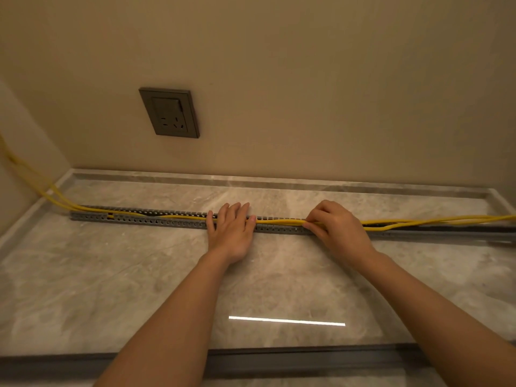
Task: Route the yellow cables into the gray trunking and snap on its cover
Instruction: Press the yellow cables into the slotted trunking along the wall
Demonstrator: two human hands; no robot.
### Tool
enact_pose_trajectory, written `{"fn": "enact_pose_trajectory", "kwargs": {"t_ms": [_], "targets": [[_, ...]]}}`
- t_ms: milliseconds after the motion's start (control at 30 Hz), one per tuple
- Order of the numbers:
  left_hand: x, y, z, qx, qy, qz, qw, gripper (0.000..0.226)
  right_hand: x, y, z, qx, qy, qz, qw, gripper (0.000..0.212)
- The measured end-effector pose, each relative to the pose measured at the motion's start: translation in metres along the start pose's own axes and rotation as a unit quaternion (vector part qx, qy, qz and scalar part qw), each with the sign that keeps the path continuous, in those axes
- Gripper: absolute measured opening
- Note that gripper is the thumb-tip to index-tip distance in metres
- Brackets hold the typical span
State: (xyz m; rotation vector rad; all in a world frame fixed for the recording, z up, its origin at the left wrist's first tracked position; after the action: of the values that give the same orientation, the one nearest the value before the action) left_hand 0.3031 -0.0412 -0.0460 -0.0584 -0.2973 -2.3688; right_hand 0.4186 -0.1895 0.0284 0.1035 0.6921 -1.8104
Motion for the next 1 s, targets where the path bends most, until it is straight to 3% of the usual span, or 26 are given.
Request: {"fn": "enact_pose_trajectory", "kwargs": {"t_ms": [233,433,567,667,767,933,1000], "targets": [[0.000,0.000,0.001,-0.005,0.004,0.006,1.000,0.049,0.005,-0.006,0.000,-0.018,0.059,0.024,0.998,0.013],[0.000,0.000,0.001,-0.012,0.010,0.009,1.000,0.049,0.015,-0.016,-0.017,0.008,-0.012,0.046,0.999,0.034],[0.001,0.000,0.000,-0.014,0.010,0.009,1.000,0.049,0.018,-0.013,-0.026,0.005,-0.033,0.004,0.999,0.033],[0.002,0.001,0.001,-0.015,0.012,0.005,1.000,0.049,0.022,-0.010,-0.032,-0.018,-0.064,-0.032,0.997,0.045],[0.001,0.002,0.001,-0.021,0.005,0.001,1.000,0.050,0.028,-0.012,-0.040,0.021,-0.117,-0.015,0.993,0.056],[0.008,0.015,0.009,-0.070,0.008,0.018,0.997,0.056,0.023,-0.013,-0.037,-0.016,-0.133,-0.061,0.989,0.053],[0.010,0.036,0.012,-0.088,0.028,-0.015,0.996,0.057,0.024,-0.011,-0.029,-0.027,-0.120,-0.082,0.989,0.051]]}}
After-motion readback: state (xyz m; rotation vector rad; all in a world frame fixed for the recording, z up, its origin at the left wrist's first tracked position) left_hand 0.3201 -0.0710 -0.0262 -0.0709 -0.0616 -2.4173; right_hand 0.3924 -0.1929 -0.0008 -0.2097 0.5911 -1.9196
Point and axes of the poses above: each hand's wrist, its own x-axis away from the middle knuckle, its own z-axis out of the back of the hand, y = z × x, the point moved 10 cm from there along -x, towards the middle knuckle, and after that the axes turned 11 degrees about -x, right-handed, at the moved point
